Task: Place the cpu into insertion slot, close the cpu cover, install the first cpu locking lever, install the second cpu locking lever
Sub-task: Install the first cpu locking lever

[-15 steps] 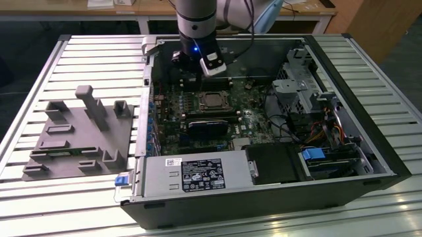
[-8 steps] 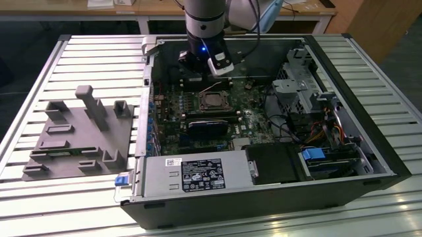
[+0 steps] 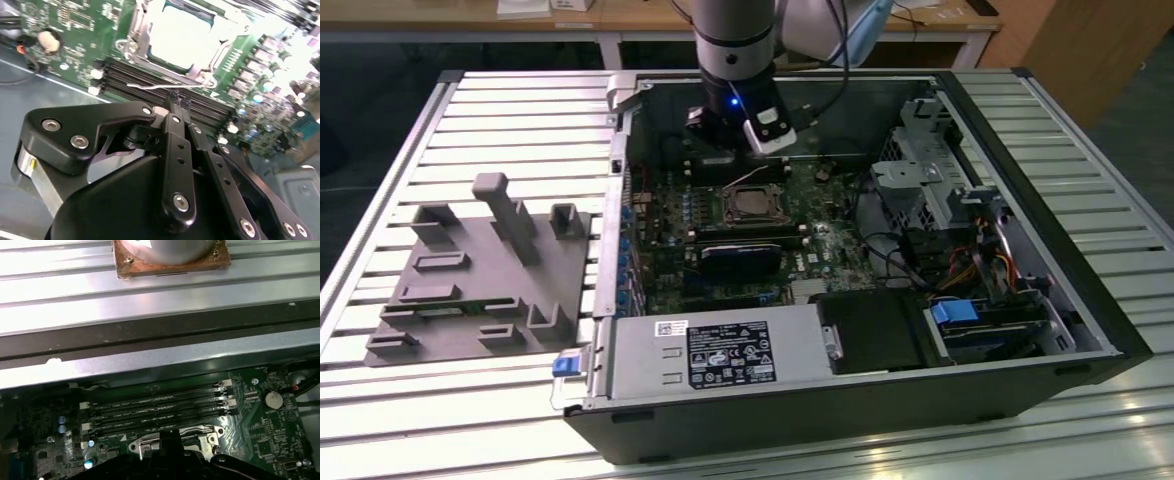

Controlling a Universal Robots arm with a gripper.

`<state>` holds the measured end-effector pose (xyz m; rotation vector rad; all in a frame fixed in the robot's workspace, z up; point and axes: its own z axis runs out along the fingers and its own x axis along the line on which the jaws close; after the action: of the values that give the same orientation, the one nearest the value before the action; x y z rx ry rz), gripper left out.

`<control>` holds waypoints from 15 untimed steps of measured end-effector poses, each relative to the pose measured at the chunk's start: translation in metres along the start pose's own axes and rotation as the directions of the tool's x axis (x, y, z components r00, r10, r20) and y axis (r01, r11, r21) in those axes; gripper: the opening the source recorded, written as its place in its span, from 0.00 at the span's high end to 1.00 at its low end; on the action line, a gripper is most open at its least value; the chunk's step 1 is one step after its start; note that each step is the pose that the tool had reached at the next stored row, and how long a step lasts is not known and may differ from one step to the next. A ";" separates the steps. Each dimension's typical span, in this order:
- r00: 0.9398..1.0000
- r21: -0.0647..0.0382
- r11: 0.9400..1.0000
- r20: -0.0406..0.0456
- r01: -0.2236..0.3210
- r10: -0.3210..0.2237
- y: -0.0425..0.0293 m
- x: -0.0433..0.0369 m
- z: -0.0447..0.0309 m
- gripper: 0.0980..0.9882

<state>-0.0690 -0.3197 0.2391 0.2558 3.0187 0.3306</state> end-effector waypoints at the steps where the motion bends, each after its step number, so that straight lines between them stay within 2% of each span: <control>1: 1.000 -0.002 1.000 0.011 0.002 -0.002 -0.0001 0.0000 0.0002 1.00; 4: 0.999 -0.008 1.000 0.043 0.010 -0.009 -0.0003 0.0001 0.0012 1.00; 7: 0.998 -0.012 1.000 0.064 0.014 -0.013 -0.0007 0.0003 0.0032 1.00; 9: 0.997 -0.013 1.000 0.071 0.016 -0.015 -0.0013 0.0005 0.0054 1.00; 15: 0.997 -0.016 1.000 0.075 0.005 -0.004 -0.0026 0.0010 0.0115 1.00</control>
<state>-0.0691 -0.3197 0.2273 0.2547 2.9408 0.3370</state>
